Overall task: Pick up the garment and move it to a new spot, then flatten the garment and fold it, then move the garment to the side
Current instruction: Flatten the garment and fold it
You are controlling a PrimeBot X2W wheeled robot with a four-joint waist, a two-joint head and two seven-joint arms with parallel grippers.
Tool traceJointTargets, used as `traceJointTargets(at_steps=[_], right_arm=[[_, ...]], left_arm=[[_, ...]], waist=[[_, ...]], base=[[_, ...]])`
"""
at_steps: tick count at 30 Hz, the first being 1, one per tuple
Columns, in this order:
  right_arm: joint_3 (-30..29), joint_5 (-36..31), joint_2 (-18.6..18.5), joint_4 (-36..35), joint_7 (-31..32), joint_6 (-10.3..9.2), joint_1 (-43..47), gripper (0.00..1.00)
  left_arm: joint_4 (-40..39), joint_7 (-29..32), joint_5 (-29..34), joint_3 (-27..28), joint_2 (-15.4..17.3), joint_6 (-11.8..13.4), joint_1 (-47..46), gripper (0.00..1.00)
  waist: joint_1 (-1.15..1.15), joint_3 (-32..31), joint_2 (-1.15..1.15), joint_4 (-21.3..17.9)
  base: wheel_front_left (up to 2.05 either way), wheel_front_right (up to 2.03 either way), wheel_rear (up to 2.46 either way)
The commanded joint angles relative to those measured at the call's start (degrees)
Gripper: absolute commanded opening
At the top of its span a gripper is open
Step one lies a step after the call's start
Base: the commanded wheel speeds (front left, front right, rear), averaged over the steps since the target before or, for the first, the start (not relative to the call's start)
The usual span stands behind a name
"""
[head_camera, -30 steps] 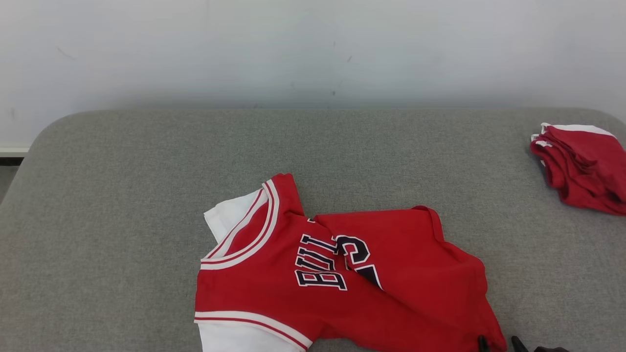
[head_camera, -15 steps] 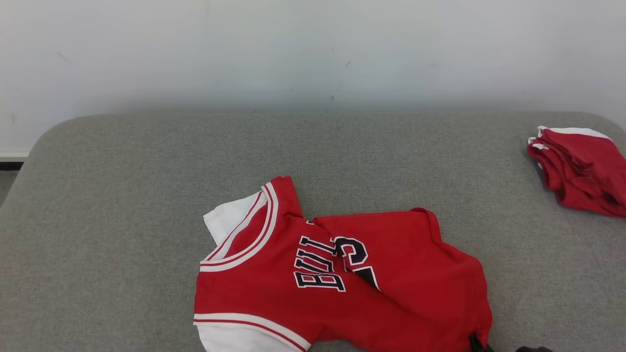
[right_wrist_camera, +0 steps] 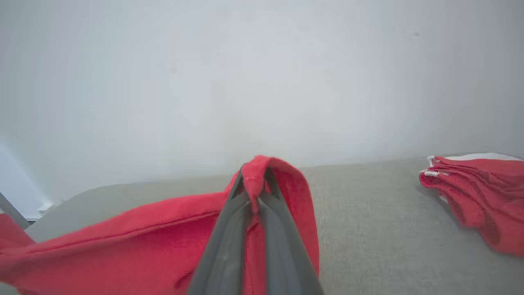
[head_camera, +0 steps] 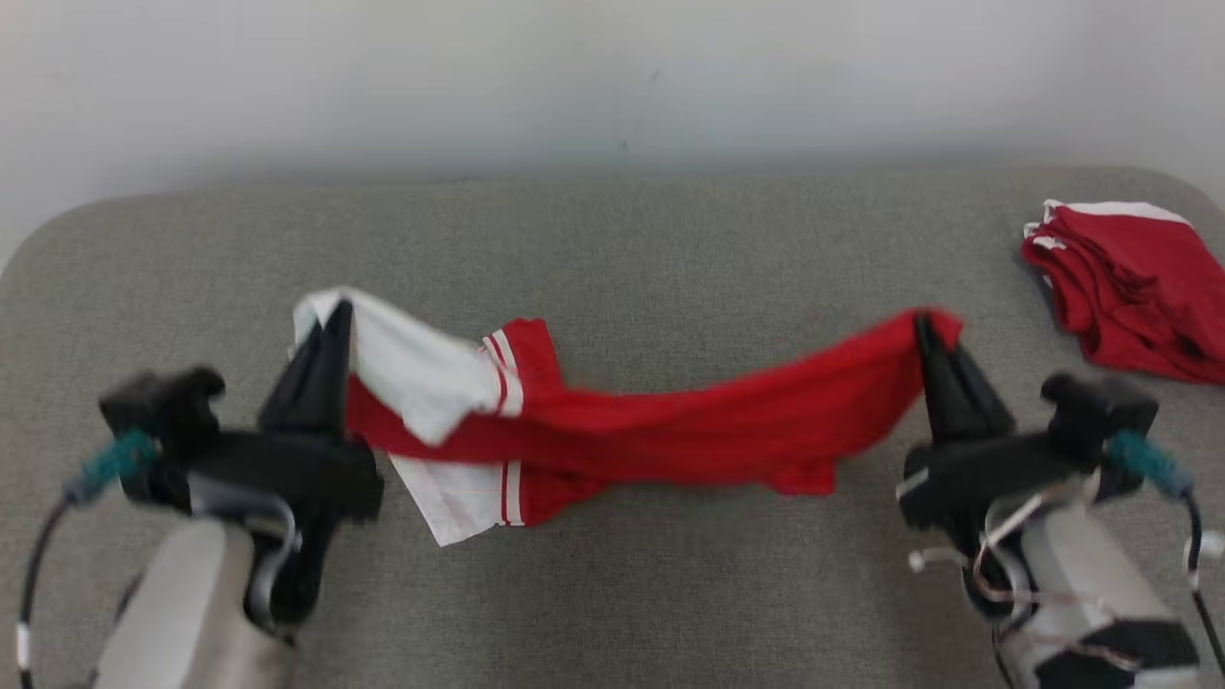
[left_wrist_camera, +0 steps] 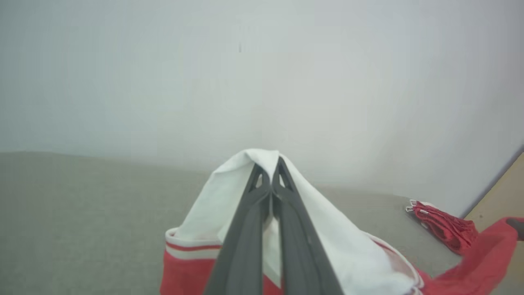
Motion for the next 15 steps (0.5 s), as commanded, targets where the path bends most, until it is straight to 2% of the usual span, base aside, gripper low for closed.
traceJointTargets(at_steps=[1,5,11,13,14,15], right_arm=[[-0.09,1.16,-0.22,0.18,1.06,0.15,-7.06,0.0],[-1.62,2.65,0.23,2.62,4.34,0.15,-22.28,0.0],[-5.47,2.28,0.1,7.57,10.29,0.15,-47.81,0.0],[-6.01,0.76,0.09,10.56,11.71,0.15,-55.54,0.0],[-6.01,0.76,0.09,10.56,11.71,0.15,-55.54,0.0],[-6.84,0.56,-0.04,12.16,12.48,0.14,-59.55,0.0]], left_arm=[[-0.29,1.92,-0.68,-1.05,1.88,0.1,-7.91,0.0],[0.99,5.58,-1.08,-3.03,4.99,0.1,-24.52,0.0],[6.76,9.67,-2.23,-6.52,7.34,0.11,-50.35,0.0],[10.21,10.33,-1.71,-7.81,8.3,0.11,-57.65,0.0],[10.21,10.33,-1.71,-7.81,8.3,0.11,-57.65,0.0],[12.17,10.59,-1.5,-8.21,8.76,0.11,-61.44,0.0]], waist=[[-0.01,5.74,-0.01,-1.46],[-0.01,12.95,-0.01,-1.83],[-0.01,22.79,-0.01,-1.15],[-0.01,24.34,-0.01,-1.43],[-0.01,24.34,-0.01,-1.43],[-0.01,24.97,-0.01,-1.42]], base=[[0.0,0.0,0.0],[0.0,0.0,0.0],[0.0,0.0,0.0],[0.0,0.0,0.0],[0.0,0.0,0.0],[0.0,0.0,0.0]])
